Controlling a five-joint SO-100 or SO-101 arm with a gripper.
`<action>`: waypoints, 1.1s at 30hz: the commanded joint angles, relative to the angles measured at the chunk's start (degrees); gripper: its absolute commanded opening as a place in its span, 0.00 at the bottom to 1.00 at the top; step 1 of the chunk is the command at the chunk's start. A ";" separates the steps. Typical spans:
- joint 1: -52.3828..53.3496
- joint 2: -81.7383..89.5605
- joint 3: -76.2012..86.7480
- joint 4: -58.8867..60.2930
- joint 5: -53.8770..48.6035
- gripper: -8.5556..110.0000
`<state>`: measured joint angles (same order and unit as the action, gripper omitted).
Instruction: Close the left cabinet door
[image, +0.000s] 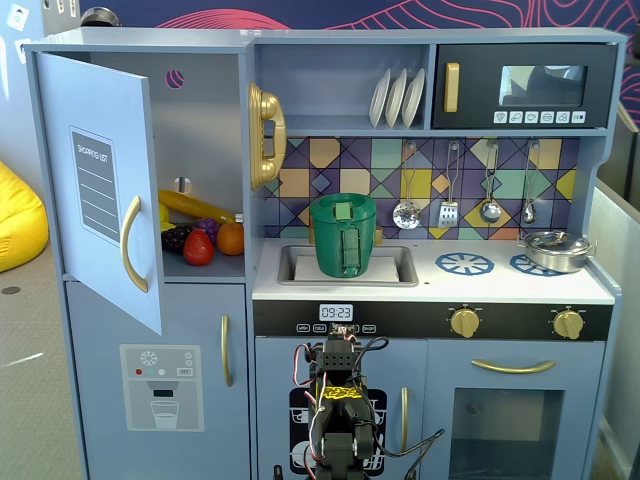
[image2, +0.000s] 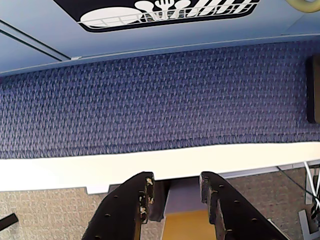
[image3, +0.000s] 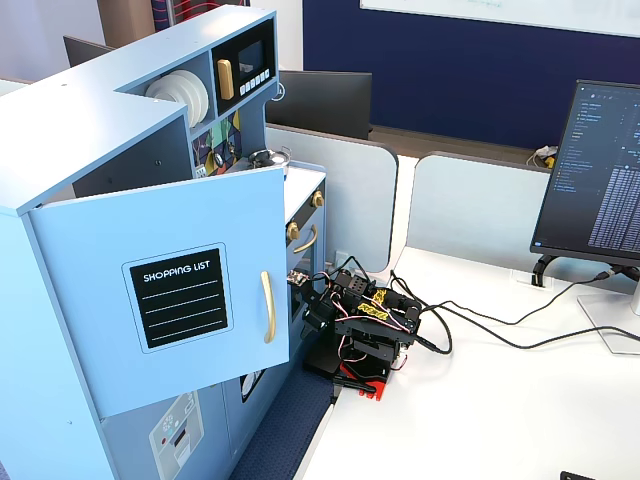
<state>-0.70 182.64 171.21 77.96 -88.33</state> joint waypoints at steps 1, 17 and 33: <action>2.11 -0.44 0.62 9.84 1.49 0.07; -1.14 -0.53 0.53 9.84 0.62 0.07; -68.03 -8.88 -14.77 -29.00 -2.11 0.07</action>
<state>-53.70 178.24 164.27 58.01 -87.36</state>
